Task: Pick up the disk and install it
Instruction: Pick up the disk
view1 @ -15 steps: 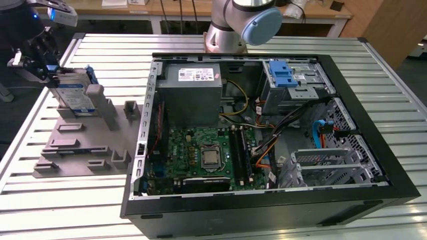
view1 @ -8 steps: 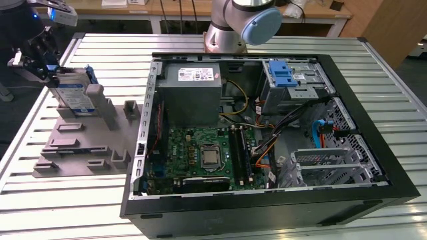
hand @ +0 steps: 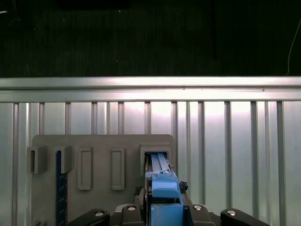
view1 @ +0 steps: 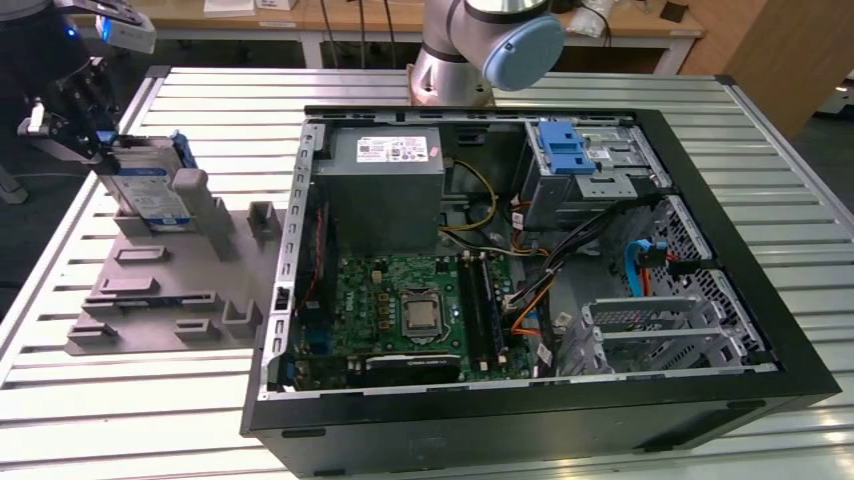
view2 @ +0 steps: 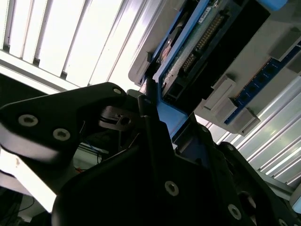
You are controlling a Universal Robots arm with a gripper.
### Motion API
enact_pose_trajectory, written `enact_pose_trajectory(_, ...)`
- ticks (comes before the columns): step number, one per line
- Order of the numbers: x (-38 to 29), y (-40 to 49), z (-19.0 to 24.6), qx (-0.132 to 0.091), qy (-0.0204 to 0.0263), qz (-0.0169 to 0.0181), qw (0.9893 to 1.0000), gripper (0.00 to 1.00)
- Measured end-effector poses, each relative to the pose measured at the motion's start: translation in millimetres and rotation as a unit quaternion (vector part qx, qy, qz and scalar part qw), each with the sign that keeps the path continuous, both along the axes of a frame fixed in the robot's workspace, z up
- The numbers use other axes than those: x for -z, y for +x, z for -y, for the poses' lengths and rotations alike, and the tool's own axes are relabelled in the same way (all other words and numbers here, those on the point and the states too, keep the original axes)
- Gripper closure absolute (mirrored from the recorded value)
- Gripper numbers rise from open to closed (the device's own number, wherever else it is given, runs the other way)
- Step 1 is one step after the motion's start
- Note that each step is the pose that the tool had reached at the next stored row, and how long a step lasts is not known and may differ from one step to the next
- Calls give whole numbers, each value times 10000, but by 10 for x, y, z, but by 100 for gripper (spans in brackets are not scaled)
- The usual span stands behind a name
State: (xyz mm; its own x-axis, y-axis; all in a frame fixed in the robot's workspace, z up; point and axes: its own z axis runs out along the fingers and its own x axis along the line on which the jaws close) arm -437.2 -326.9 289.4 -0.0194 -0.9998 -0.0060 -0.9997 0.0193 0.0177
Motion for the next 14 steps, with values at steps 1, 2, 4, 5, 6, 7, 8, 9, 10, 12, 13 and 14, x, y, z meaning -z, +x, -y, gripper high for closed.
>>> enact_pose_trajectory(1, 1, 0, 0, 0, 0, 1, 10000, 64)
enact_pose_trajectory(2, 0, 0, 0, 0, 0, 0, 10000, 64)
enact_pose_trajectory(4, 1, 0, 0, 0, 0, 0, 10000, 64)
enact_pose_trajectory(5, 1, 0, 0, 0, 0, 0, 10000, 64)
enact_pose_trajectory(6, 1, 0, 0, 0, 0, 0, 10000, 64)
enact_pose_trajectory(7, 1, 0, 0, 0, 0, 0, 10000, 64)
enact_pose_trajectory(8, 1, 0, 0, 0, 0, 0, 10000, 64)
enact_pose_trajectory(9, 1, 0, 0, 0, 0, 0, 10000, 64)
enact_pose_trajectory(10, 1, 0, 0, 0, 0, 0, 10000, 64)
enact_pose_trajectory(12, 1, 0, 0, 0, 0, 0, 10000, 64)
enact_pose_trajectory(13, 0, 0, 0, 0, 0, 1, 10000, 64)
enact_pose_trajectory(14, -6, 0, 0, 0, 1, 2, 10000, 64)
